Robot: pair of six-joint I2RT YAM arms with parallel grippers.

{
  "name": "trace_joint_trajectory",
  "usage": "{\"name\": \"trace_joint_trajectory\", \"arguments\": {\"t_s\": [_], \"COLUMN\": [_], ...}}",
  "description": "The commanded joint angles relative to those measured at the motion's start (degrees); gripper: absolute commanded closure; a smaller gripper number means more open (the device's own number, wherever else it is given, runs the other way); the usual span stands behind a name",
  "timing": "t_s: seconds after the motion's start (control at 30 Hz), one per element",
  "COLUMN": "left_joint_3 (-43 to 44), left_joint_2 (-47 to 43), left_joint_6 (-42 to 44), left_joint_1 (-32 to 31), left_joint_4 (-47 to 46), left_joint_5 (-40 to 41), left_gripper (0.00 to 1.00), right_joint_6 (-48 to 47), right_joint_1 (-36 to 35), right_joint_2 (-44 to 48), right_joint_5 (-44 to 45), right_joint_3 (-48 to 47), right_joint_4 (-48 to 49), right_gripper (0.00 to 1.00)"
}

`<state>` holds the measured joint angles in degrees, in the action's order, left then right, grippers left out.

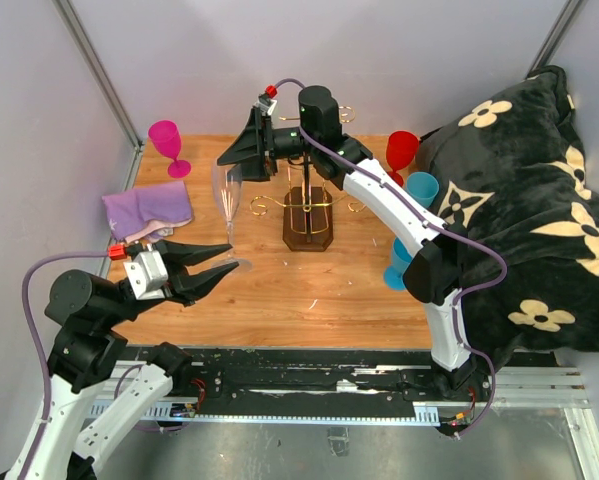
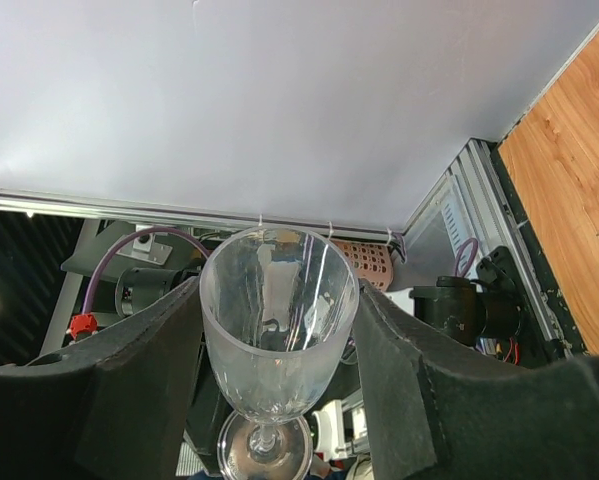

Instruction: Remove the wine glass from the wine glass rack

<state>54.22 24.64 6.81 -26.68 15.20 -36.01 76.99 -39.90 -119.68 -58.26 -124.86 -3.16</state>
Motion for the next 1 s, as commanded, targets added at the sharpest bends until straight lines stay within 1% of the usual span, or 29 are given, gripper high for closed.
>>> {"name": "trace_joint_trajectory", "arguments": {"t_s": [0.0, 0.17, 0.3, 0.53, 0.63, 0.67, 0.77, 0.8, 0.83, 0.9, 0.93, 0.97], "left_joint_3": [0.6, 0.4, 1.2, 4.8, 6.5, 7.0, 8.1, 8.5, 9.1, 10.7, 11.1, 11.3], "left_joint_2": [-0.3, -0.4, -0.7, -2.3, -1.1, -0.2, 2.9, 4.2, 5.9, 9.4, 10.7, 11.6], "left_joint_6": [-1.1, -1.3, -1.3, -4.0, -6.9, -7.6, -11.1, -12.0, -12.5, -12.8, -12.8, -12.8], "left_joint_1": [-0.3, -0.3, -0.3, -0.3, -0.3, -0.3, -0.3, -0.3, -0.3, -0.3, -0.3, -0.3], "left_joint_4": [-2.1, -2.0, -1.7, -4.7, -4.9, -4.6, -3.6, -2.8, -1.1, 1.5, 2.1, 2.1], "left_joint_5": [0.2, 0.6, 1.5, 7.6, 12.7, 14.5, 23.7, 27.1, 29.1, 31.2, 32.1, 33.3], "left_gripper": [0.61, 0.62, 0.62, 0.59, 0.57, 0.57, 0.54, 0.48, 0.4, 0.16, 0.09, 0.07], "right_joint_6": [1.5, 2.7, 4.8, 2.1, -3.0, -5.7, -16.8, -21.4, -27.3, -36.3, -40.6, -44.3], "right_joint_1": [-0.3, -0.2, 0.1, 3.5, 4.9, 5.2, 5.6, 5.7, 5.7, 5.5, 5.1, 4.8], "right_joint_2": [2.2, 2.1, 2.2, 5.6, 8.6, 9.9, 13.4, 15.0, 16.8, 21.4, 24.1, 26.4], "right_joint_5": [0.7, 0.8, 0.5, 0.7, 1.1, 1.5, 4.3, 5.8, 7.9, 12.6, 16.0, 19.3], "right_joint_3": [-1.6, -1.0, 0.5, 6.5, 7.9, 7.8, 7.0, 6.9, 7.5, 10.3, 12.1, 14.3], "right_joint_4": [3.6, 5.5, 9.5, 10.7, 6.8, 4.3, -5.8, -9.8, -13.7, -18.9, -21.4, -23.4], "right_gripper": [0.51, 0.55, 0.55, 0.55, 0.55, 0.55, 0.55, 0.55, 0.55, 0.55, 0.55, 0.55]}}
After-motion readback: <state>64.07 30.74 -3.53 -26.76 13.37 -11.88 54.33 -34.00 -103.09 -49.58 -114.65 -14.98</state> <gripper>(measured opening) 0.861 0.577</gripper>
